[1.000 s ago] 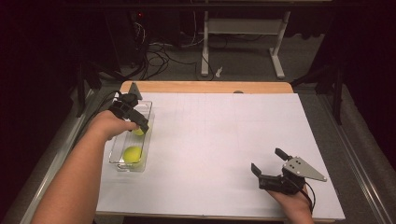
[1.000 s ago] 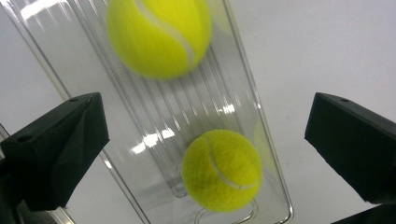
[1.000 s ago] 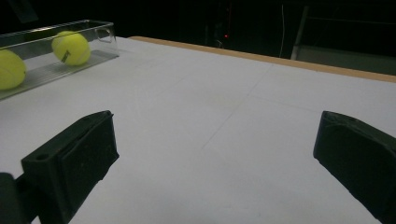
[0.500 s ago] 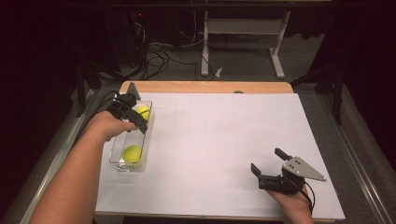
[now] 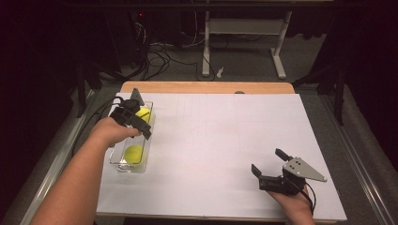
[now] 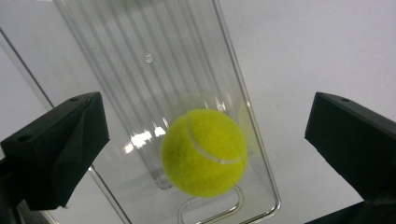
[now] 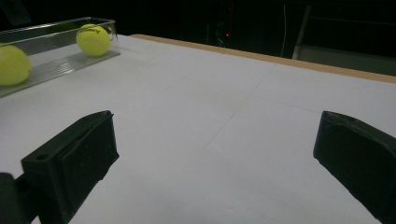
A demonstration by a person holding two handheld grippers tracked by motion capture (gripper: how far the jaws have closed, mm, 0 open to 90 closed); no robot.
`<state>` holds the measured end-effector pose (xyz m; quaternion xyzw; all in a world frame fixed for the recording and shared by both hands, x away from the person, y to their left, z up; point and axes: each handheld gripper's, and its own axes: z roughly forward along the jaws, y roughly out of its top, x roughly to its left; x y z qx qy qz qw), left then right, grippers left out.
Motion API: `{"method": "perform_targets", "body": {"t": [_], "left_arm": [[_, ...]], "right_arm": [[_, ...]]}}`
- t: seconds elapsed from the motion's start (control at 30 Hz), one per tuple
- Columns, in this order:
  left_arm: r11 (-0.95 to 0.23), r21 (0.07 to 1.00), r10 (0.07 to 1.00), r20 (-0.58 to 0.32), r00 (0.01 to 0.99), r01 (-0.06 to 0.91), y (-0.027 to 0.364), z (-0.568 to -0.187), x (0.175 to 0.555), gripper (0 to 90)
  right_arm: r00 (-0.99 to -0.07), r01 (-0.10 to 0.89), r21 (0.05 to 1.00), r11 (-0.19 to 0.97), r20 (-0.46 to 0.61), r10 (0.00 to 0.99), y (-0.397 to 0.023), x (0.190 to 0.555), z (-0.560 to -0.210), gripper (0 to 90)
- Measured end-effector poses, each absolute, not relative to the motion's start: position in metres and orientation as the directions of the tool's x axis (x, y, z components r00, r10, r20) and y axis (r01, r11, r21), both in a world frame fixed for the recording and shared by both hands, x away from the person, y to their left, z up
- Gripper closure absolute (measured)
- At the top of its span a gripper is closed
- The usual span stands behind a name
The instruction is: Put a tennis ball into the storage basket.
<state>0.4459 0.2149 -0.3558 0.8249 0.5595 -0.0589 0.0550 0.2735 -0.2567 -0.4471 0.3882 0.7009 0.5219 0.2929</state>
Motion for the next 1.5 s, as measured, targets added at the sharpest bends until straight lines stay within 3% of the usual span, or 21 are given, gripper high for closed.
{"method": "perform_targets", "body": {"t": [0.67, 1.5], "left_arm": [[-0.424, 0.059, 0.889, -0.164, 0.427, 0.904, 0.171, -0.337, 0.426, 0.9], [-0.516, 0.053, 0.84, -0.163, 0.517, 0.855, 0.103, -0.344, 0.416, 0.9]], "right_arm": [[-0.53, 0.234, 0.959, 0.158, -0.01, 0.848, -0.255, 0.275, -0.447, 0.2], [-0.528, 0.236, 0.96, 0.152, -0.005, 0.849, -0.255, 0.274, -0.446, 0.2]]}}
